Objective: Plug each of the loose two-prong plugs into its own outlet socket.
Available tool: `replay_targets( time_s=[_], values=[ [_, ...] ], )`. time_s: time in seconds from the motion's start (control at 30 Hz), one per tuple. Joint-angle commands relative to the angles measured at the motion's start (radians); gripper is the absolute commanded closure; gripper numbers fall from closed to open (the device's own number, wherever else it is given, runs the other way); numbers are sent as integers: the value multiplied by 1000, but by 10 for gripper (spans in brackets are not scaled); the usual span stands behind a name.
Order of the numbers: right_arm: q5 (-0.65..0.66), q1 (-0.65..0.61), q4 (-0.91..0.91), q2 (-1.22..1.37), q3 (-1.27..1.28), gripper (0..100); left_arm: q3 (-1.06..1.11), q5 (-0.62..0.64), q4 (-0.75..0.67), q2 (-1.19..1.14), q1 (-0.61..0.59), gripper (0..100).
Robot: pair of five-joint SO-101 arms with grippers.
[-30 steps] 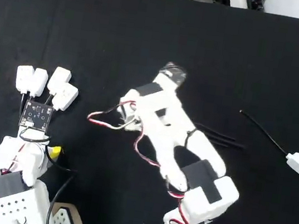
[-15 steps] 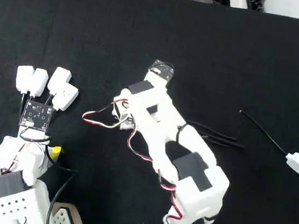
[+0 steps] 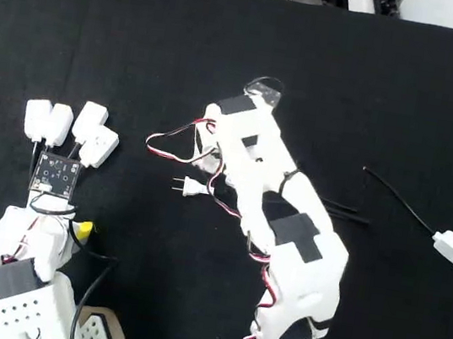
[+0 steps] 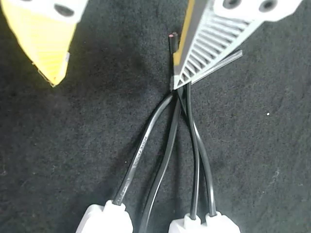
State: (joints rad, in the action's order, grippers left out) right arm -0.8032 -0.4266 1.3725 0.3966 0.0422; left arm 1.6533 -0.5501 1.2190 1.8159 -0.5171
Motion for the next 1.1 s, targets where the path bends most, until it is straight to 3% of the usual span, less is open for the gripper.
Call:
replay_targets(
  time_s=[0.0, 0.27, 0.57, 0.73, 1.07],
  values=[
    [11, -44, 57, -12, -51, 910, -8, -2, 6, 6, -4, 669],
    [166, -127, 176, -15, -73, 910, -8, -3, 6, 6, -4, 669],
    [169, -155, 160, 76, -71, 910, -8, -3, 6, 6, -5, 669],
    [180, -100, 110, 209, -148, 913, -8, -3, 6, 6, -5, 669],
    [264, 38, 199, 242, -315, 913, -8, -3, 6, 6, -7, 669]
  ],
)
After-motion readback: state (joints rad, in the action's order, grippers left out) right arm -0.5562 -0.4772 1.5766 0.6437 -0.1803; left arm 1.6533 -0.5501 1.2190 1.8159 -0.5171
